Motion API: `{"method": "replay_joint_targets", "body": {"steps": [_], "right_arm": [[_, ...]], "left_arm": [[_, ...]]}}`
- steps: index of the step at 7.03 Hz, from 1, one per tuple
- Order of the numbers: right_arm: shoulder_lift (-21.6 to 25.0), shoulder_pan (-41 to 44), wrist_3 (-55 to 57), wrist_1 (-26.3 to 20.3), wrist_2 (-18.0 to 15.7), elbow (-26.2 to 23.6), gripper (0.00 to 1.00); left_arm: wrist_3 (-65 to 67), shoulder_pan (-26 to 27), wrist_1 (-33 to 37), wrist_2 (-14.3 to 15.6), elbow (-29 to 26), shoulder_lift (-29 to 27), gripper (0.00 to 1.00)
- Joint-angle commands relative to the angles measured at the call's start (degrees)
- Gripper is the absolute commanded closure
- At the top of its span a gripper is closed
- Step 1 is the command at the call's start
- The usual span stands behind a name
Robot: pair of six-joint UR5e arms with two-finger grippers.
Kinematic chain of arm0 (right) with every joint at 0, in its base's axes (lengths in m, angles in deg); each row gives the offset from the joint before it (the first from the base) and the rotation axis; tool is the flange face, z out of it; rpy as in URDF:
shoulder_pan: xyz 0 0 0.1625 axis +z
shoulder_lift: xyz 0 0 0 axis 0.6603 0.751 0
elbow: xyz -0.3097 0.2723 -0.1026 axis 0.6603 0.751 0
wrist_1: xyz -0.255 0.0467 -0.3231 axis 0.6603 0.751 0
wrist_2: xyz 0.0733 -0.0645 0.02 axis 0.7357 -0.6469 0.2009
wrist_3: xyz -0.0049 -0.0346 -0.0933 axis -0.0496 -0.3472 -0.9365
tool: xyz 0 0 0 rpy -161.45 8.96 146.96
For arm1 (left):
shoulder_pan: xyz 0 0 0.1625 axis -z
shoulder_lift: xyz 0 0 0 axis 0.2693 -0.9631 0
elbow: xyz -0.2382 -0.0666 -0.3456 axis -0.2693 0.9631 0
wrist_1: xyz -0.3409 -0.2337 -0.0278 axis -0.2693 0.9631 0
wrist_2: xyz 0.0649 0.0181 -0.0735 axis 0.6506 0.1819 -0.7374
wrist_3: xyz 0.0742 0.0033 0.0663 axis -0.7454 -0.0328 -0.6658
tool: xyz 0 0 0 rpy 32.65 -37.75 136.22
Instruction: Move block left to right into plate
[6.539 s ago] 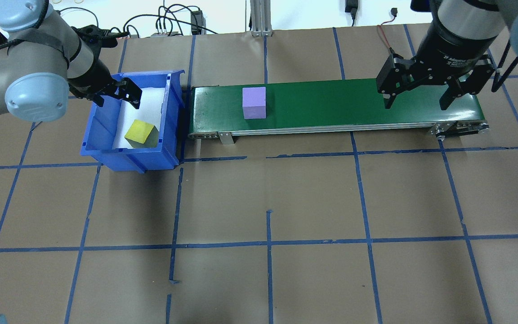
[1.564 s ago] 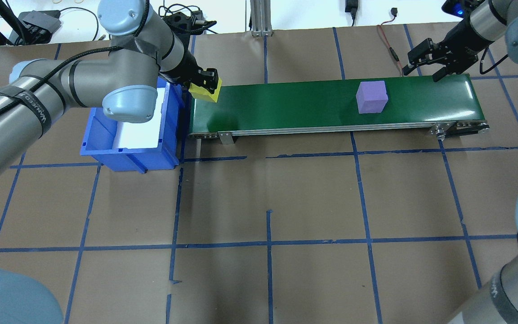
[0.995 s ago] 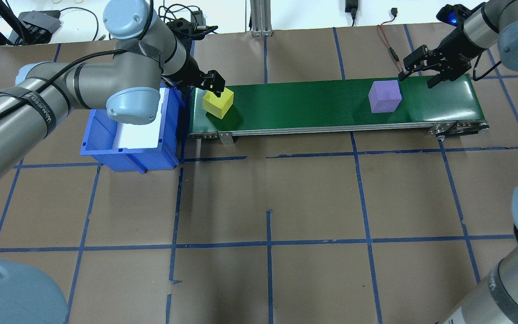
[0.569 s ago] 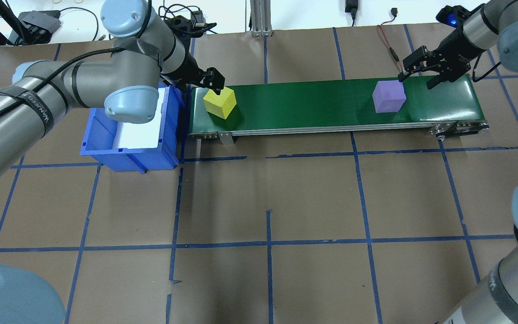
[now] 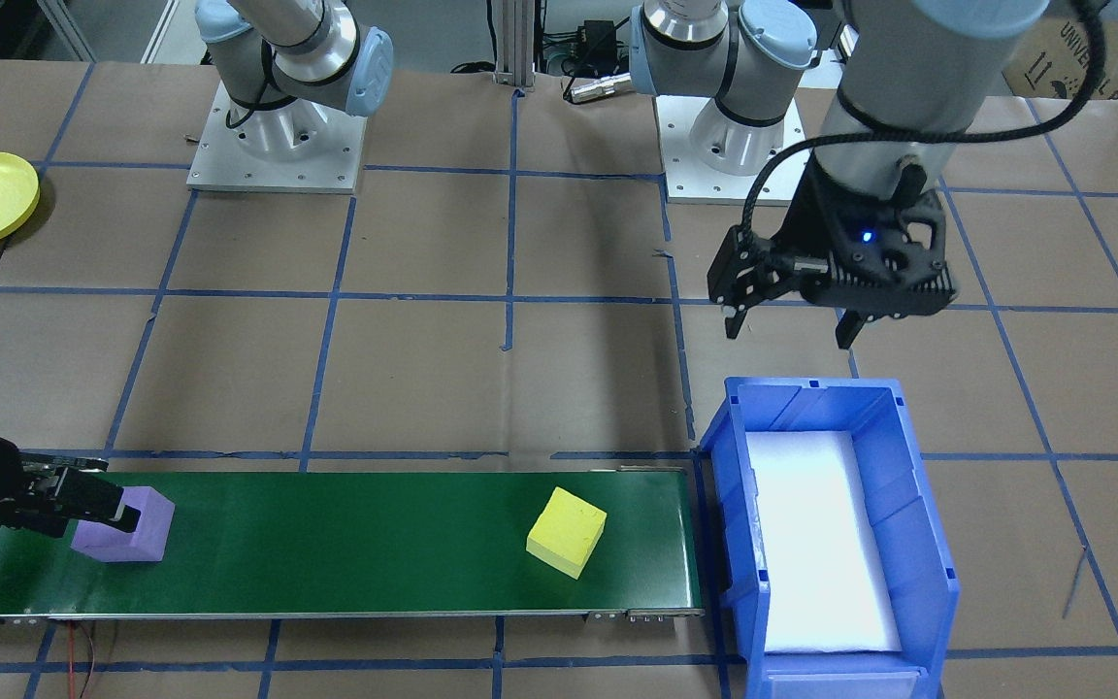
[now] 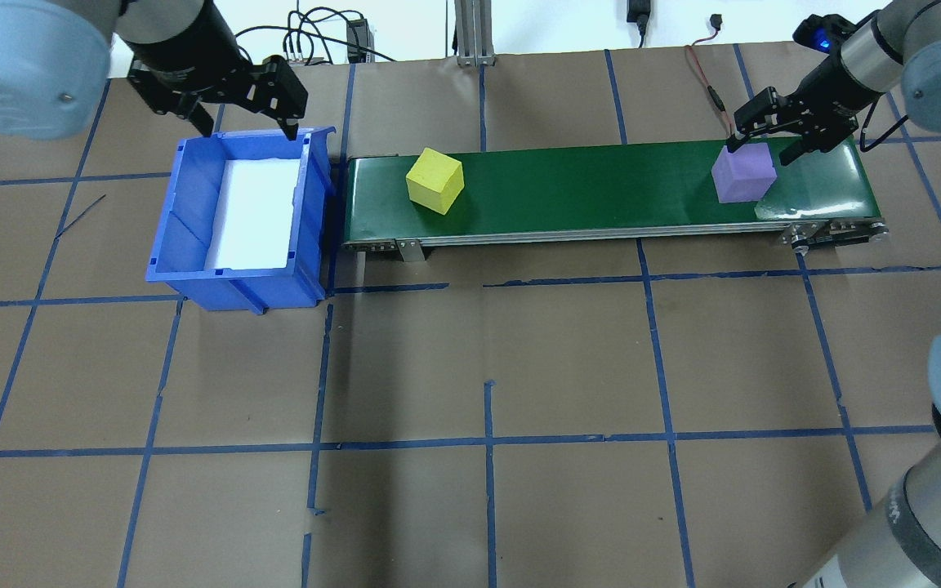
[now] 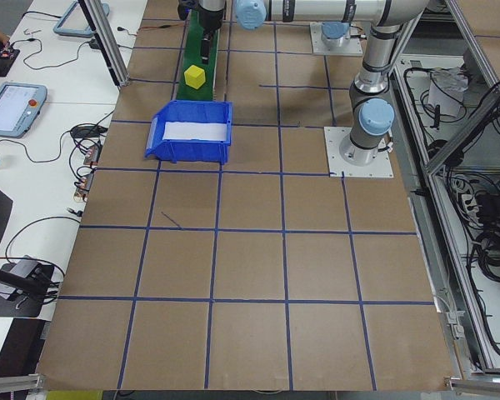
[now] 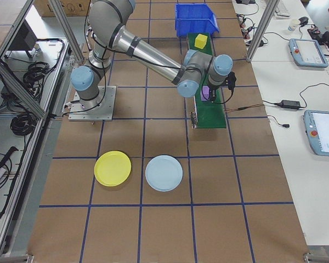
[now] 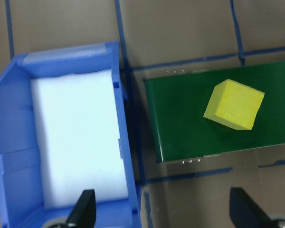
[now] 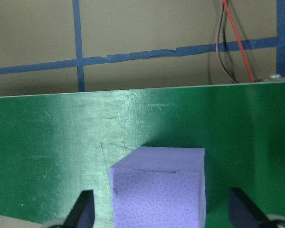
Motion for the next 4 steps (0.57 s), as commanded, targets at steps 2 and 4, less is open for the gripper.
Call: {"method": "replay_joint_targets", "body": {"steps": [2, 4], "right_arm": [[-0.96, 0.0, 0.75, 0.76, -4.4, -0.66, 0.0], [-1.14, 0.0, 0.67, 1.64, -10.97, -0.75, 0.2]], "left_arm": [[0.08, -0.12, 11.77, 0.28, 0.75, 3.43, 0.0], [-0.19, -0.12, 11.62, 1.07, 1.19, 3.18, 0.0]]}}
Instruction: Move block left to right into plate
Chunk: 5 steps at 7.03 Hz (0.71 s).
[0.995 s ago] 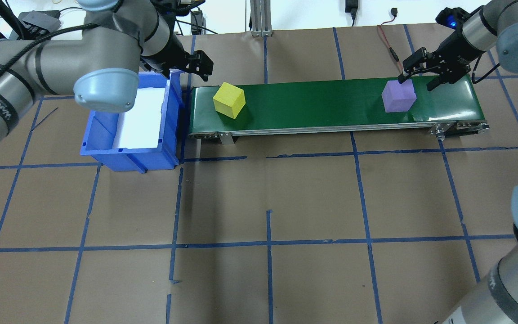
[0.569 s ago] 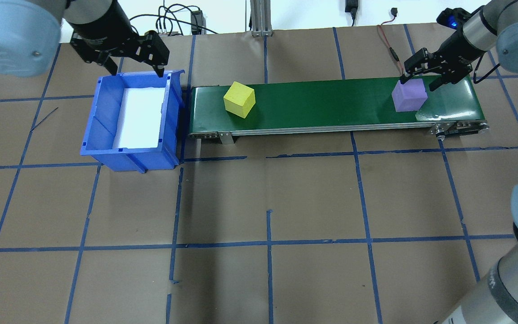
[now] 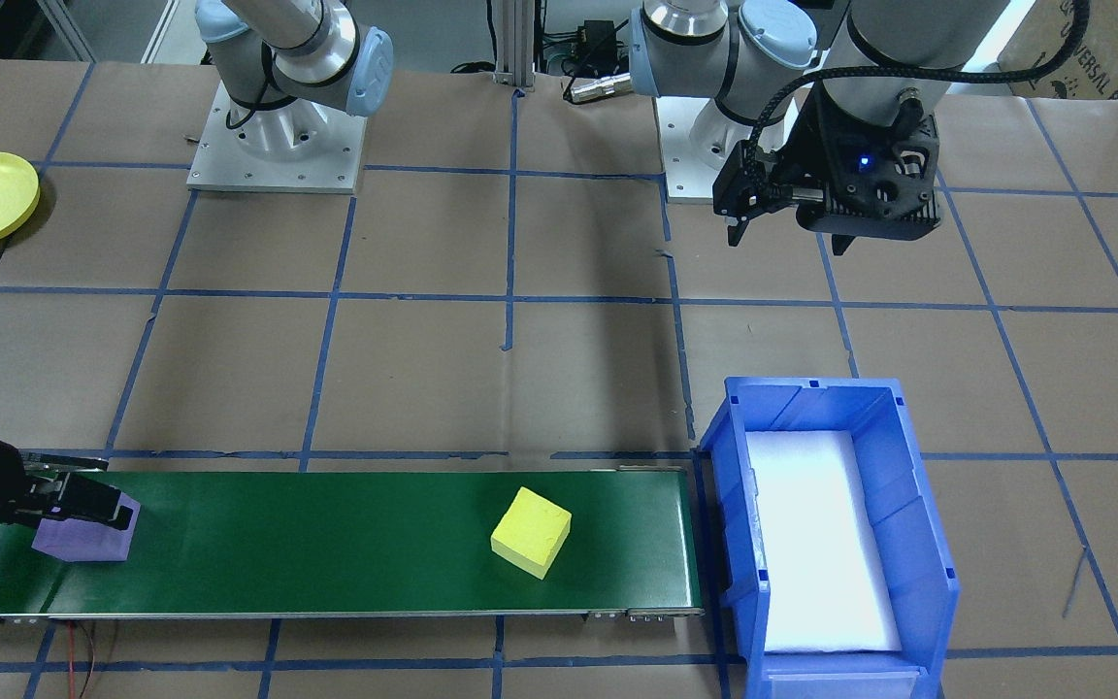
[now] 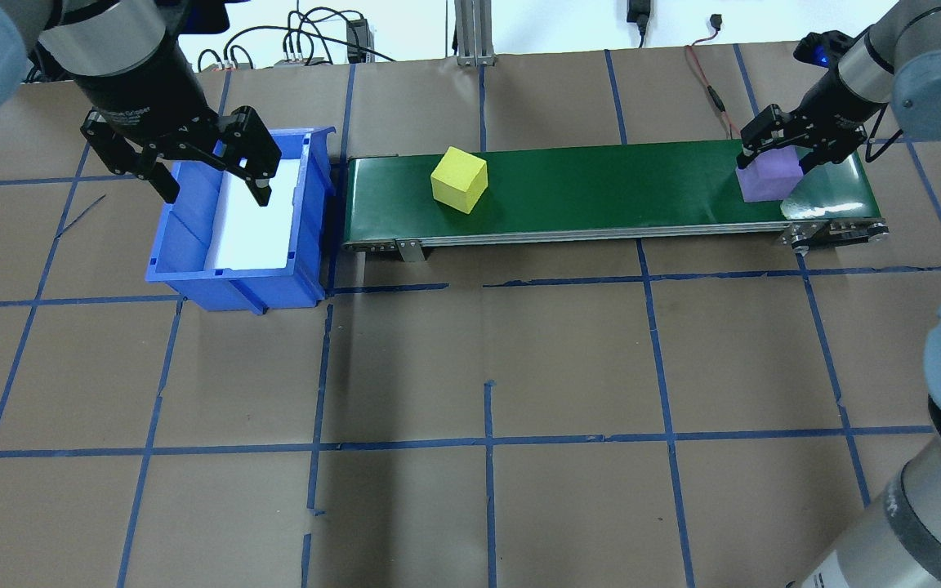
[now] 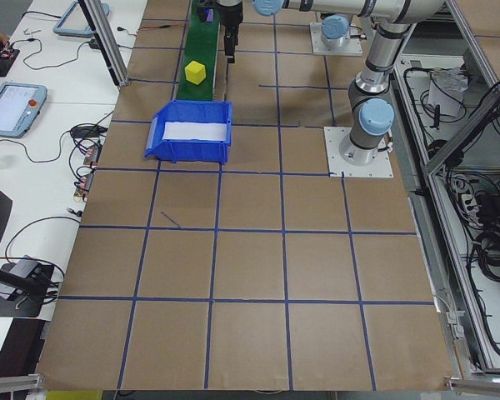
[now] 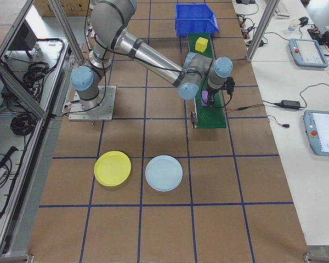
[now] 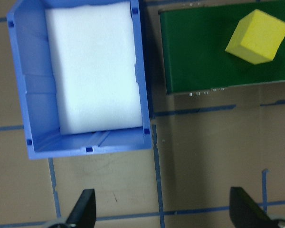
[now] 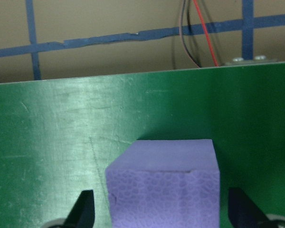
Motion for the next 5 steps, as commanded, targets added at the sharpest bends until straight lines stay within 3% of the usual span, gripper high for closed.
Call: {"method": "replay_joint_targets", "body": {"steps": [1, 2, 3, 5], "right_arm": [[0.14, 0.0, -0.07, 0.8, -9.58, 0.0, 0.57], [0.84, 0.0, -0.5, 0.89, -12.77, -0.34, 0.74], [1.63, -0.61, -3.29, 1.94, -20.54, -0.43, 0.76], [4.88, -12.94, -16.18, 0.82, -21.15, -1.04, 0.76]], "left_arm": [[-0.08, 0.07, 0.16, 0.4, 0.3, -0.16, 0.0], [-0.42, 0.07, -0.01, 0.57, 0.12, -0.51, 0.0], [-0.25, 0.07, -0.1, 0.49, 0.12, -0.6, 0.0], [-0.08, 0.07, -0.1, 0.23, 0.12, -0.69, 0.0]]}}
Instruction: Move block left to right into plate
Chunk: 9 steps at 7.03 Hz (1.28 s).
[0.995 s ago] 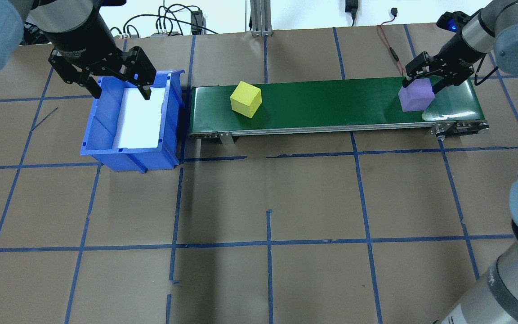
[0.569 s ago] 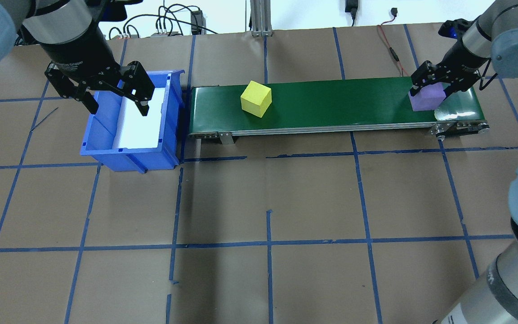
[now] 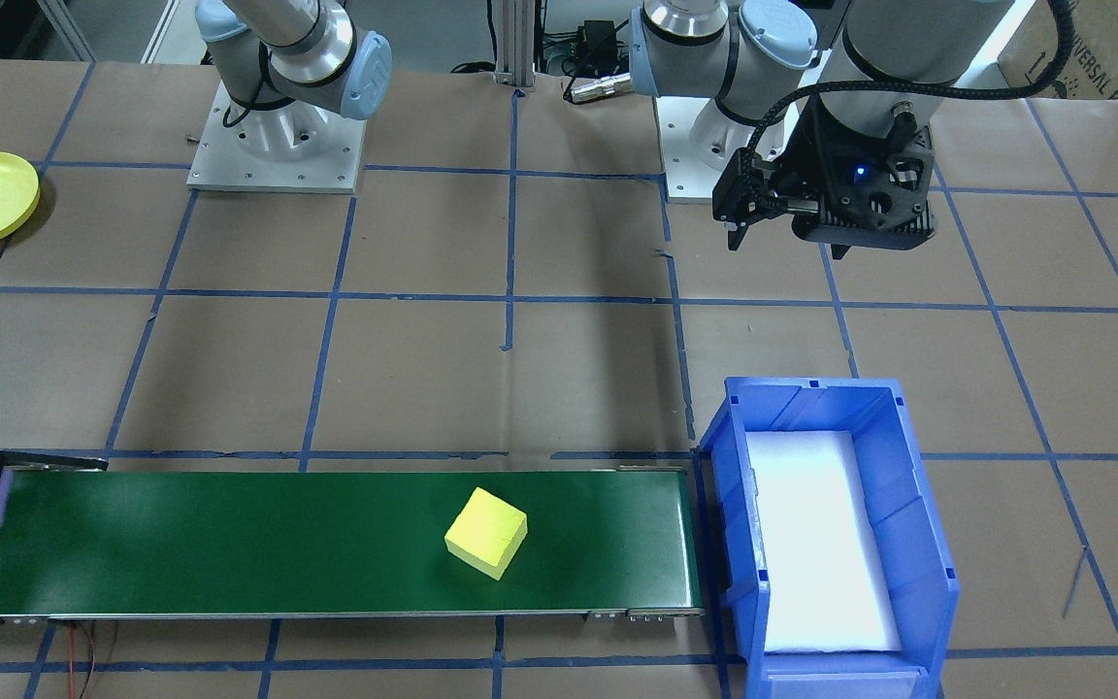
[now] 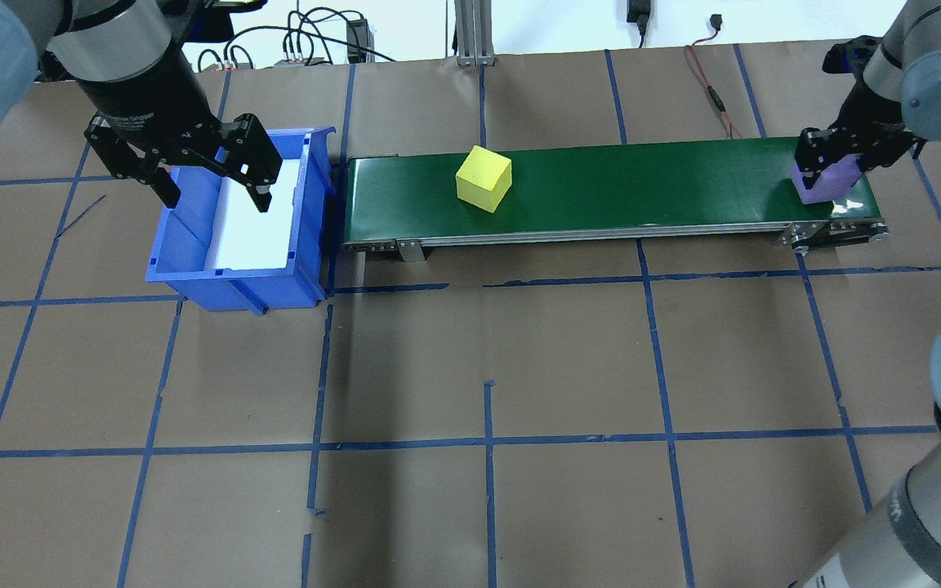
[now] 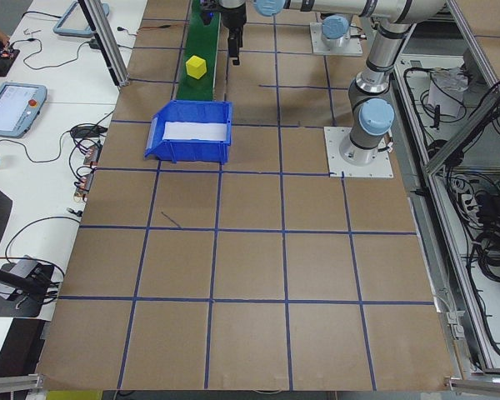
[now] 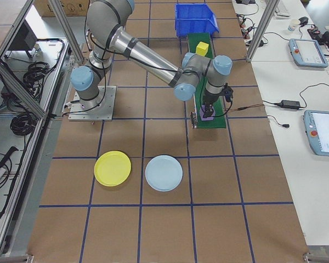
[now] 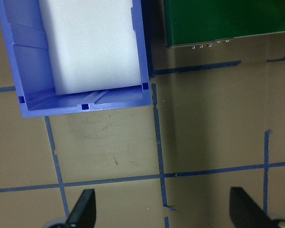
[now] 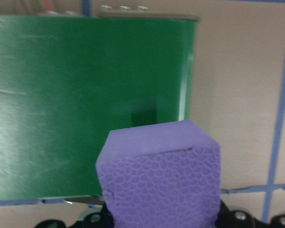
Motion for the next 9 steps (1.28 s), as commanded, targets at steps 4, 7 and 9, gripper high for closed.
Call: {"method": "replay_joint_targets", "body": {"steps": [4, 7, 9], "right_arm": [[3.32, -26.47, -17.82, 0.57, 2.82, -9.61, 0.73], [2.44, -31.14, -20.2, 10.33, 2.64, -16.31, 0.6], [2.52, -31.58, -20.2, 9.9, 3.08, -15.62, 0.0]], "left_arm": [[-0.46, -0.62, -0.55, -0.52, -0.06, -0.45, 0.0], [-0.55, -0.53, -2.48, -0.52, -0.14, -0.36, 0.0], [-0.72, -0.44, -2.48, -0.52, -0.14, -0.36, 0.0]]}}
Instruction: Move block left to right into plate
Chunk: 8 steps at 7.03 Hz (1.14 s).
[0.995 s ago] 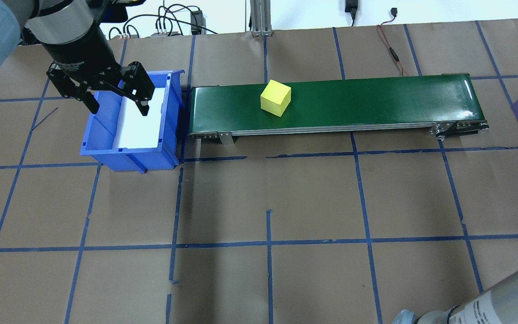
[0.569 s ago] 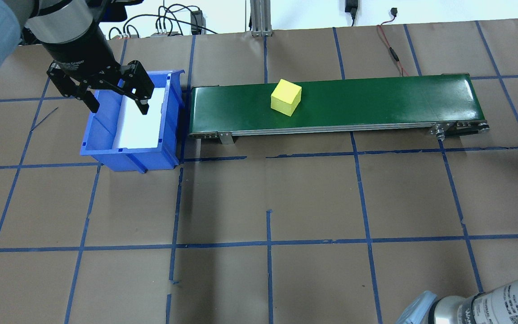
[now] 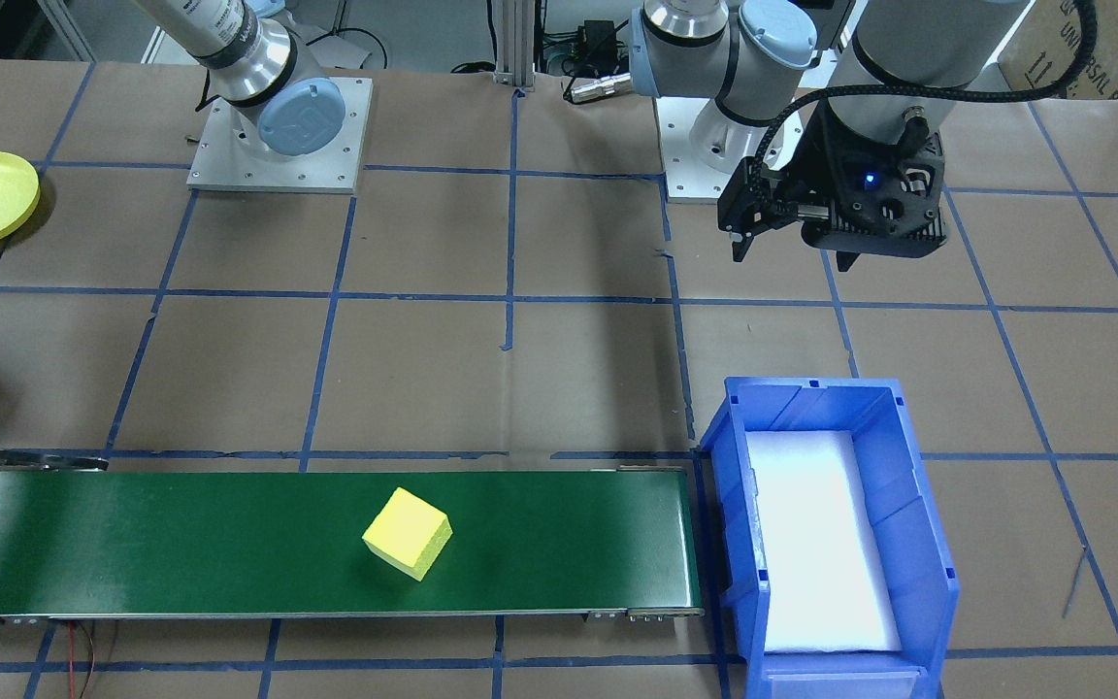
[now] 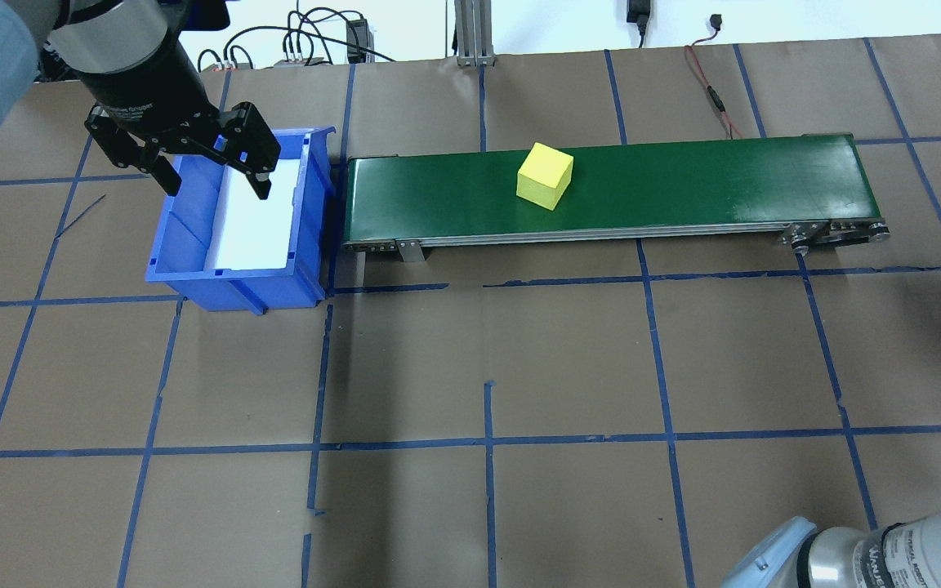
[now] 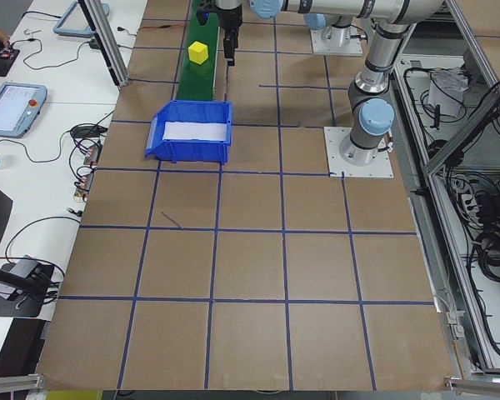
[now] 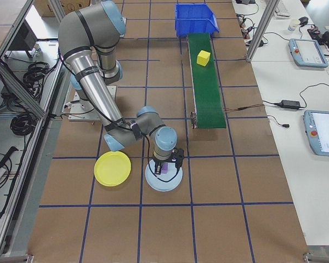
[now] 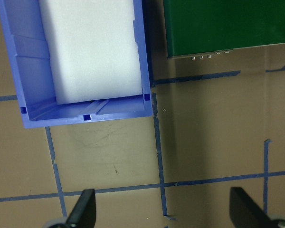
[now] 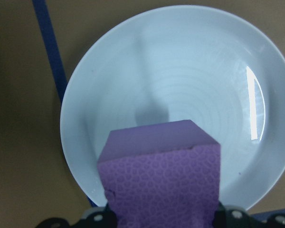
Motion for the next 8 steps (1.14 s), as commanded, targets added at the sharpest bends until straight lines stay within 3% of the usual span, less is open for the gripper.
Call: {"method": "replay_joint_targets", "body": {"steps": [1, 3, 6, 7, 8], "right_arm": [[0.7, -0.87, -0.06, 0.03, 0.16, 2.59, 0.0], [2.01, 1.83, 1.07, -3.73, 3.12, 8.3, 0.0], [5.09, 19.13, 11.77, -12.68, 7.25, 11.05, 0.01], [4.84, 22.65, 16.5, -12.36, 15.54, 11.58, 0.0], [4.66, 26.08, 23.34, -12.36, 17.45, 12.19, 0.0]], "left_arm": [[-0.05, 0.05, -0.12, 0.0, 0.08, 0.0, 0.0], [-0.05, 0.14, -0.12, 0.0, 0.08, -0.08, 0.0], [-0.14, 0.75, 0.05, 0.0, 0.08, 0.18, 0.0], [-0.05, 1.54, 0.05, 0.0, 0.08, 0.27, 0.0], [0.56, 2.24, 0.05, 0.26, 0.34, 0.62, 0.0]]}}
